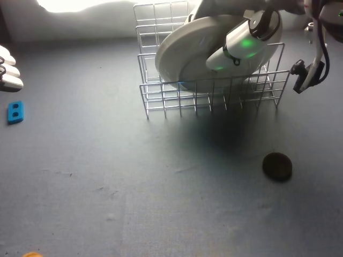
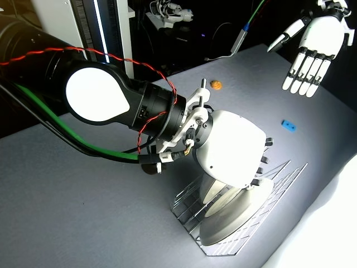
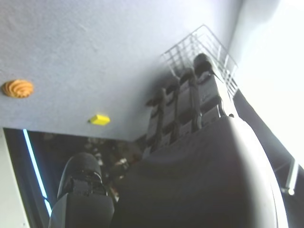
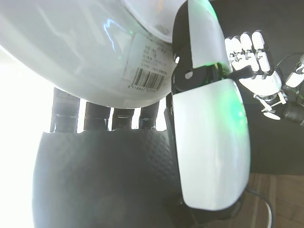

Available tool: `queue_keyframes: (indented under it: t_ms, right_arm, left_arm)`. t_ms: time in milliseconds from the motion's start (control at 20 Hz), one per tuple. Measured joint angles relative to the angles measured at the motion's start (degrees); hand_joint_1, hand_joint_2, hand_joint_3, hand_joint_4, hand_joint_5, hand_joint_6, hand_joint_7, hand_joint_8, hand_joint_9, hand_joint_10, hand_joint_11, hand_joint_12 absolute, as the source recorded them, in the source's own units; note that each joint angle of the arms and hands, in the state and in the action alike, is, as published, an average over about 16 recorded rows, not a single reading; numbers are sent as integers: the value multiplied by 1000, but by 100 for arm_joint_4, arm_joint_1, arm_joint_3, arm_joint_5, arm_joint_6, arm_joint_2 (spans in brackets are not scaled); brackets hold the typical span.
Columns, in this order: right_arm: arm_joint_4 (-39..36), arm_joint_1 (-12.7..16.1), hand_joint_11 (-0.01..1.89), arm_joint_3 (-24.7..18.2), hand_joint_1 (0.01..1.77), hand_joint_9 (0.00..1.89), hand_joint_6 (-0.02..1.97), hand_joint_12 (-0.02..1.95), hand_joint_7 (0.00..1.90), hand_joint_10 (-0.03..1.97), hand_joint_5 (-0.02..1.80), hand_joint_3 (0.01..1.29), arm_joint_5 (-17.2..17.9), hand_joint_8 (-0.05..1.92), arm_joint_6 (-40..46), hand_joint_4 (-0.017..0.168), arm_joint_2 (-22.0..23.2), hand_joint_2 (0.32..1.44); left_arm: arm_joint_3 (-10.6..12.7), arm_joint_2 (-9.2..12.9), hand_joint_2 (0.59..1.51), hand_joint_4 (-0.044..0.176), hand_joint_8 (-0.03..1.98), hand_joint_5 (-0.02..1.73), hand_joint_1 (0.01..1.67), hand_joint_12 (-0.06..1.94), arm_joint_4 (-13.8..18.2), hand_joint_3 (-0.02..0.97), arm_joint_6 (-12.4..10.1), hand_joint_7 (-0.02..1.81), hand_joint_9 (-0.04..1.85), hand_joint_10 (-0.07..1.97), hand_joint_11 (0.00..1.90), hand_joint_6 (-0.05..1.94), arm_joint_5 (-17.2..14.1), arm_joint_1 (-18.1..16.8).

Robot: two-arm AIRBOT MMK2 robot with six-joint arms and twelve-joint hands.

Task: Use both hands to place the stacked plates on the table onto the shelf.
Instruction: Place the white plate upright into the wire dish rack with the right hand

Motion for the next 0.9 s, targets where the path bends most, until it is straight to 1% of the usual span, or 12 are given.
queue_keyframes:
  t_ms: [150, 400, 700, 900]
  right_arm:
    - [0, -20, 803, 0, 1223, 1270, 899, 1168, 1052, 26, 935, 13, 21, 771, -30, 12, 0, 998]
    - [0, -42, 774, -1, 1221, 1244, 936, 1175, 1040, 23, 915, 13, 47, 798, -72, 5, 0, 1003]
    - [3, -73, 783, -1, 1220, 1258, 929, 1188, 1045, 50, 911, 13, 78, 819, -114, -1, 0, 1009]
    - [6, -86, 794, -1, 1216, 1254, 914, 1198, 1042, 58, 910, 13, 89, 843, -126, -1, 0, 1014]
  left_arm:
    - [-3, 0, 1127, 4, 7, 83, 15, 153, 0, 11, 0, 88, 65, -51, 17, 11, 0, 0]
    - [-6, 0, 1127, 4, 6, 83, 15, 153, -1, 11, 0, 89, 65, -51, 17, 11, 0, 0]
    - [-6, 0, 1127, 5, 6, 83, 15, 147, 0, 11, 0, 85, 65, -51, 17, 11, 0, 0]
    - [-6, 0, 1127, 5, 6, 87, 15, 166, 0, 12, 0, 92, 69, -51, 17, 11, 0, 0]
